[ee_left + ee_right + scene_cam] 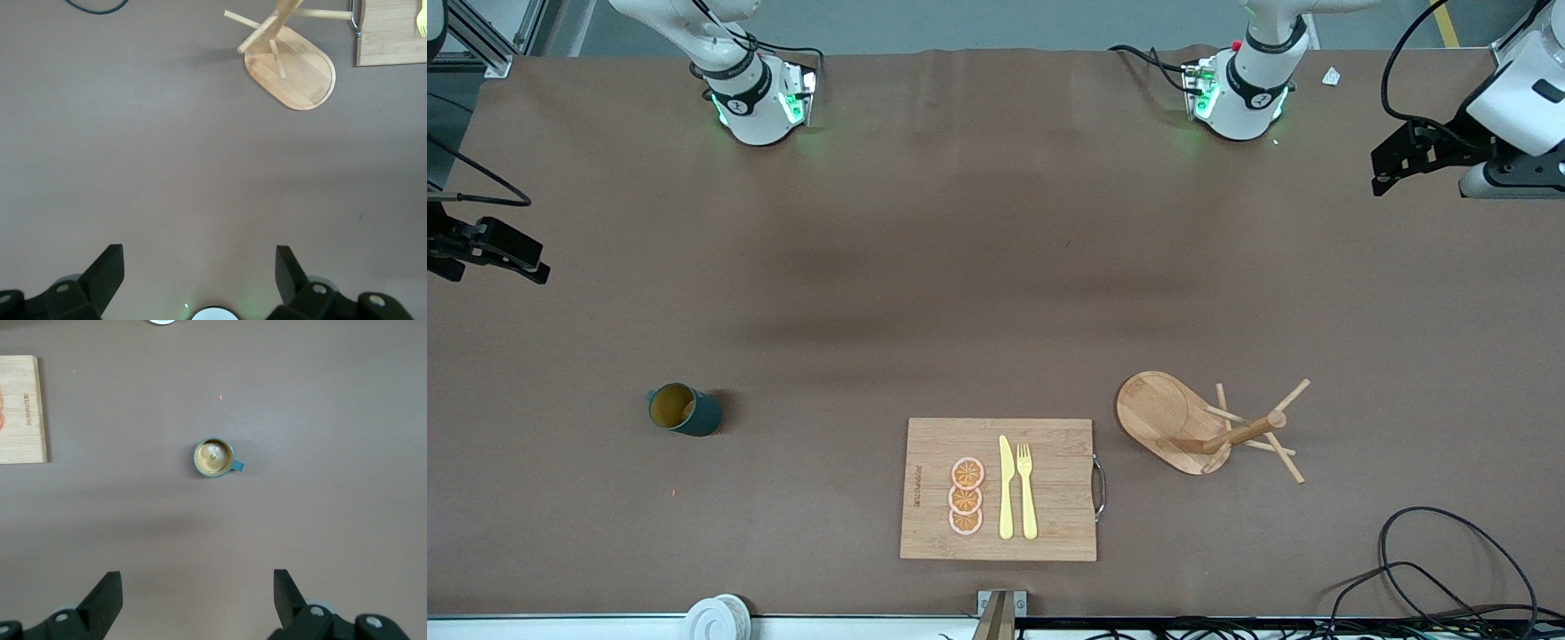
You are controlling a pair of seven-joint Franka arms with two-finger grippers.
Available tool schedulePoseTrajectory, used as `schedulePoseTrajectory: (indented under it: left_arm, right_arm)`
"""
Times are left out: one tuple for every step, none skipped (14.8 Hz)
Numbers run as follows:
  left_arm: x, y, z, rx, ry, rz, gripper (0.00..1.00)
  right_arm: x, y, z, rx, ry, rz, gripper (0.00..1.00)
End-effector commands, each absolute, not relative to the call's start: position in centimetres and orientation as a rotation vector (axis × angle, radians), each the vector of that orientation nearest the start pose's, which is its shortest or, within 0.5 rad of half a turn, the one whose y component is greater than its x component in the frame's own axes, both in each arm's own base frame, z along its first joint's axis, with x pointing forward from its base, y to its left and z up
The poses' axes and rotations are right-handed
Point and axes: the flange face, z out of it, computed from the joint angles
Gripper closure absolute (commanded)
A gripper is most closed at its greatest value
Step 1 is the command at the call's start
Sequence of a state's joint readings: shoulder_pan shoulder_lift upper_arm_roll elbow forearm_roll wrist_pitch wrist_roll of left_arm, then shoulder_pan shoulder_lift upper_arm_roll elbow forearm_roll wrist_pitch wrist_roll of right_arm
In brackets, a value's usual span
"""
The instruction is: Transfer cup from left to right arm and place
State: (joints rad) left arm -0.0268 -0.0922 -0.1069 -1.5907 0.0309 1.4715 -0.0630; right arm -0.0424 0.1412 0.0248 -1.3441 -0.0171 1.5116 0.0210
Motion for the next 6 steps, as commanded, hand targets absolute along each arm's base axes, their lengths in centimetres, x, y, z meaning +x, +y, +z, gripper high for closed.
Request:
schedulePoseTrajectory:
  left_arm:
    - [50.55, -6.77, 66.43, -3.107, 0.125, 0.028, 0.00]
    - [50.75, -6.70, 66.75, -3.109, 0.123, 0.016, 0.00]
    - [50.98, -6.73, 67.06, -3.112, 0.125, 0.004, 0.00]
    - [51.28, -6.74, 66.88, -3.112, 0.128, 0.009, 0.00]
    - [51.32, -6.81, 66.80, -3.112, 0.130, 0.012, 0.00]
    - [51.34, -7.10, 66.72, -3.117, 0.134, 0.014, 0.00]
  right_arm:
    - [58.59, -1.56, 65.17, -3.133, 0.077, -0.046, 0.00]
    - [58.61, -1.71, 65.19, -3.132, 0.079, -0.048, 0.00]
    - [58.66, -1.89, 65.11, -3.132, 0.079, -0.048, 0.00]
    - [58.66, -1.91, 65.18, -3.133, 0.079, -0.051, 0.00]
    - [58.66, -1.99, 65.18, -3.133, 0.089, -0.051, 0.00]
    - [58.66, -2.06, 65.18, -3.131, 0.094, -0.051, 0.00]
